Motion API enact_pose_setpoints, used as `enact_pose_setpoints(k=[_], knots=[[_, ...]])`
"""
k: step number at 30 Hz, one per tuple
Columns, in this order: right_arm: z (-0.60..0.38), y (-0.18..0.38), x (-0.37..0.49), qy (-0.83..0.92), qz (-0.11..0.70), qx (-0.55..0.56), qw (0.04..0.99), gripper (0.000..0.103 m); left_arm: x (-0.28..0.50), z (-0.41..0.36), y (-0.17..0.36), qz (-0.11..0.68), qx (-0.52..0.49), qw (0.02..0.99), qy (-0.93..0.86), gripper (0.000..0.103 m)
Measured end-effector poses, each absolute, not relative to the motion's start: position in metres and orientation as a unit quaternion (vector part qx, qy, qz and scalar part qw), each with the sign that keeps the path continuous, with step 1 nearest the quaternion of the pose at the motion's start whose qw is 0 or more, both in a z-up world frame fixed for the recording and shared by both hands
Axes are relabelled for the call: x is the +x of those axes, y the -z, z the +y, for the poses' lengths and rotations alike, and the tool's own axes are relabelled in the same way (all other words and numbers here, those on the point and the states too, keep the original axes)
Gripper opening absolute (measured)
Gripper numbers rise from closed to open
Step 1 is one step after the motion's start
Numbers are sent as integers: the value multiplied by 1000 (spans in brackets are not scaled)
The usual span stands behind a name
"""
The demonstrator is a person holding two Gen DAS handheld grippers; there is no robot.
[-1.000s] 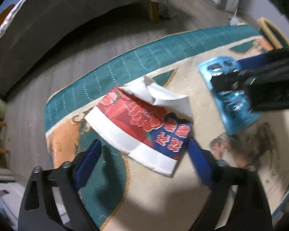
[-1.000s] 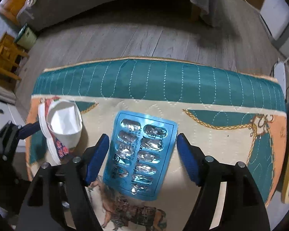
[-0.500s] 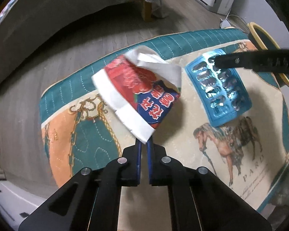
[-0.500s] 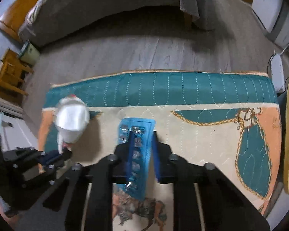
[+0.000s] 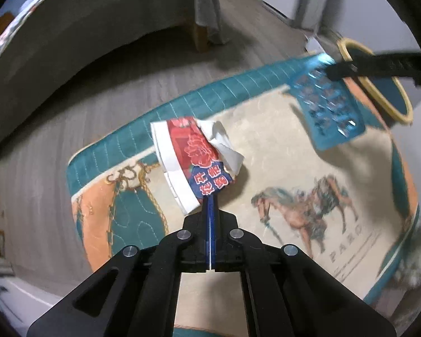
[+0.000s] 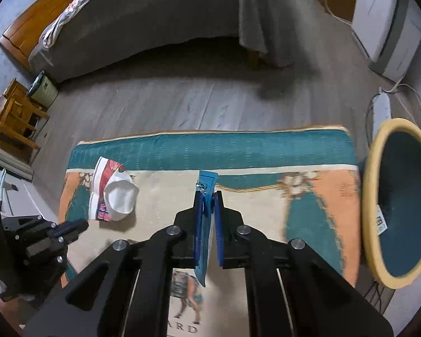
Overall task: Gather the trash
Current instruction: 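Grasp the blue blister strip with the right gripper while the left grasps the red paper cup, then carry the paper cup and blister strip over the bin and release both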
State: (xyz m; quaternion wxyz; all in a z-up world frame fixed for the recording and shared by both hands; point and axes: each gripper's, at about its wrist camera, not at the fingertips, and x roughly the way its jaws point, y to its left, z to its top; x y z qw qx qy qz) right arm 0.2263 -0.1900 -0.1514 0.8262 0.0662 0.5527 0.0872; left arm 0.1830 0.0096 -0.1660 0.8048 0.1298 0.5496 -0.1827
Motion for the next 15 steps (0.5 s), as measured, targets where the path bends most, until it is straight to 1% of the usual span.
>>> enact_pose_setpoints(k=[1, 2, 3, 5, 8, 9, 10, 11, 12, 15], knots=[[-196, 150, 225, -86, 551, 71, 827, 8, 183, 8, 166, 552, 118, 804, 186, 6], [-199, 148, 223, -85, 551, 74, 827, 8, 187, 6, 168, 557, 102, 803, 188, 17], [-204, 147, 221, -85, 550, 74, 827, 8, 190, 2, 169, 556, 98, 805, 183, 34], [-209, 145, 218, -85, 550, 68, 828, 8, 196, -7, 170, 550, 100, 810, 176, 52], [-218, 139, 215, -84, 545, 64, 832, 8, 210, -16, 177, 558, 73, 811, 162, 51], [-222, 137, 214, -84, 543, 63, 833, 8, 217, -17, 181, 565, 62, 808, 154, 47], [-225, 137, 214, -84, 542, 62, 834, 8, 221, -18, 184, 569, 61, 807, 146, 39], [-227, 136, 213, -84, 541, 61, 834, 8, 225, -21, 187, 573, 59, 805, 141, 17], [-231, 135, 213, -84, 541, 58, 835, 8, 227, -22, 187, 574, 60, 805, 136, 12], [-242, 131, 210, -79, 537, 49, 839, 8, 226, -36, 178, 564, 81, 808, 148, 12]])
